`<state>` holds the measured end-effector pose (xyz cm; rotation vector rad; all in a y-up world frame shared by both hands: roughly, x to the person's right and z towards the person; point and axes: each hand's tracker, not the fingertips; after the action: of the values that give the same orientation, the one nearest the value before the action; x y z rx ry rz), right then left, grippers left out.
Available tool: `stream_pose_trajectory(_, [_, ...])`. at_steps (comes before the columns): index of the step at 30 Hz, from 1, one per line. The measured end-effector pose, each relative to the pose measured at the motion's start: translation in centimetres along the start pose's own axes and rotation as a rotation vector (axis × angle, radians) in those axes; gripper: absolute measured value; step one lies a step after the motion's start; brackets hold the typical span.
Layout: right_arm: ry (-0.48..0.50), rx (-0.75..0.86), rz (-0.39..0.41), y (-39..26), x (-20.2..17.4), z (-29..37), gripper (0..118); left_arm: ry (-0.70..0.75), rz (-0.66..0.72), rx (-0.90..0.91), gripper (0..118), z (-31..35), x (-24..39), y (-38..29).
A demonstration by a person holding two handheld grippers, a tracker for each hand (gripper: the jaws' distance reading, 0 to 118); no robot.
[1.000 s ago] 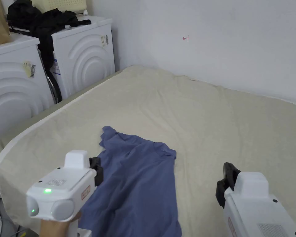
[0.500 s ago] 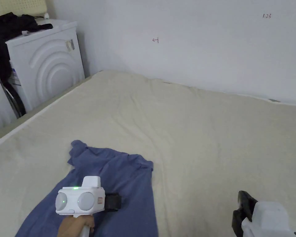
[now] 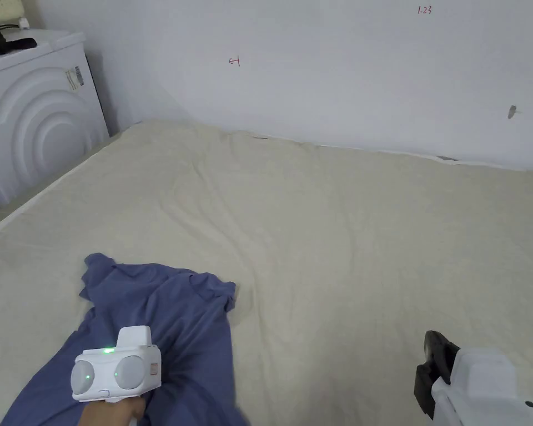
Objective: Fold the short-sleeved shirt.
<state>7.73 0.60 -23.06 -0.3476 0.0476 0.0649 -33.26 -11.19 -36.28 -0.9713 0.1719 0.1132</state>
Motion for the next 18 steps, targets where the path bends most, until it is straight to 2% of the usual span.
stream_pose_trajectory(4, [-0.004,0.031,-0.017,0.6,0.8,1.5,1,-0.059,0.058,0.106,7,4.0,-0.2,0.4])
stream_pose_trajectory(7, [-0.012,0.054,-0.022,1.3,1.6,3.0,1,-0.163,0.078,0.174,7,8.3,0.6,1.4])
stream_pose_trajectory(12, [-0.045,0.1,-0.042,2.3,3.0,5.7,1,-0.282,-0.047,0.303,7,15.3,5.7,3.5])
stream_pose_trajectory(18, [-0.1,0.142,-0.065,2.6,5.7,8.8,1,-0.466,-0.248,0.44,7,23.0,15.4,7.0])
